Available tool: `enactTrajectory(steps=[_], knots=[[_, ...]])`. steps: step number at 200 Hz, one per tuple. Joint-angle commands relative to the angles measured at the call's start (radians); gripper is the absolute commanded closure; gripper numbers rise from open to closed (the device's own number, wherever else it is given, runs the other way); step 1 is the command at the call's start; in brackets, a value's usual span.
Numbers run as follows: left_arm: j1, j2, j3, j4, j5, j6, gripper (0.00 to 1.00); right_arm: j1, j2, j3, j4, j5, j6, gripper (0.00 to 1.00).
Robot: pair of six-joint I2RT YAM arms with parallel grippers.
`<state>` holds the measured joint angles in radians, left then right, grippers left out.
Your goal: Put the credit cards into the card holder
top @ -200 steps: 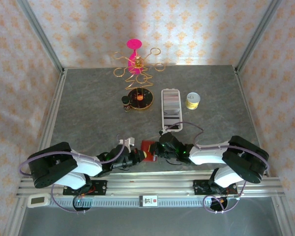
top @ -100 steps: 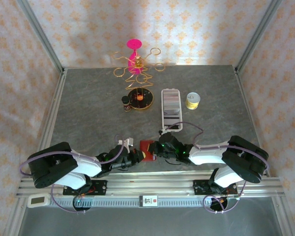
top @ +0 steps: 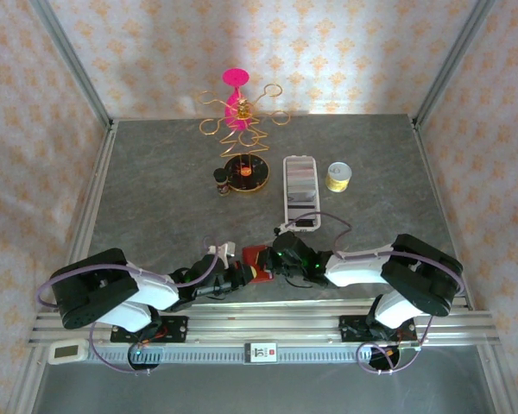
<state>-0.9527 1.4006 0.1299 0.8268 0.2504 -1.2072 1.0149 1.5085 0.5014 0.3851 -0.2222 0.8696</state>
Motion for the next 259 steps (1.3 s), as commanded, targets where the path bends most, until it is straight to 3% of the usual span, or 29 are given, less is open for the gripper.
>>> enactTrajectory(steps=[1,33,61,112,145,192,224,229,247,259], knots=[[0.006,-0.032,-0.006,-0.052,-0.023,0.009,1.00,0.027,0.028,-0.002,-0.114,0.048,-0.020,1.00],[0.008,-0.064,-0.016,-0.074,-0.050,0.007,1.00,0.063,0.059,0.020,-0.218,0.112,-0.027,1.00],[0.015,-0.082,-0.027,-0.083,-0.064,-0.002,1.00,0.068,0.055,-0.006,-0.163,0.092,-0.009,1.00],[0.036,-0.202,-0.068,-0.129,-0.136,-0.025,1.00,0.107,0.079,0.045,-0.334,0.185,-0.027,1.00],[0.068,-0.343,-0.071,-0.274,-0.192,-0.029,1.00,0.164,0.143,0.083,-0.461,0.259,-0.019,1.00],[0.109,-0.591,-0.078,-0.502,-0.271,-0.016,1.00,0.209,0.218,0.110,-0.499,0.283,0.008,1.00],[0.145,-0.715,-0.012,-0.727,-0.305,0.060,1.00,0.214,0.139,0.167,-0.484,0.342,-0.020,1.00],[0.149,-0.731,0.005,-0.766,-0.315,0.082,1.00,0.212,0.118,0.180,-0.473,0.356,-0.031,0.93],[0.176,-0.783,0.088,-0.906,-0.362,0.185,0.70,0.212,0.045,0.234,-0.432,0.402,-0.068,0.62],[0.205,-0.804,0.156,-0.984,-0.423,0.266,0.47,0.202,-0.006,0.262,-0.397,0.423,-0.104,0.52]])
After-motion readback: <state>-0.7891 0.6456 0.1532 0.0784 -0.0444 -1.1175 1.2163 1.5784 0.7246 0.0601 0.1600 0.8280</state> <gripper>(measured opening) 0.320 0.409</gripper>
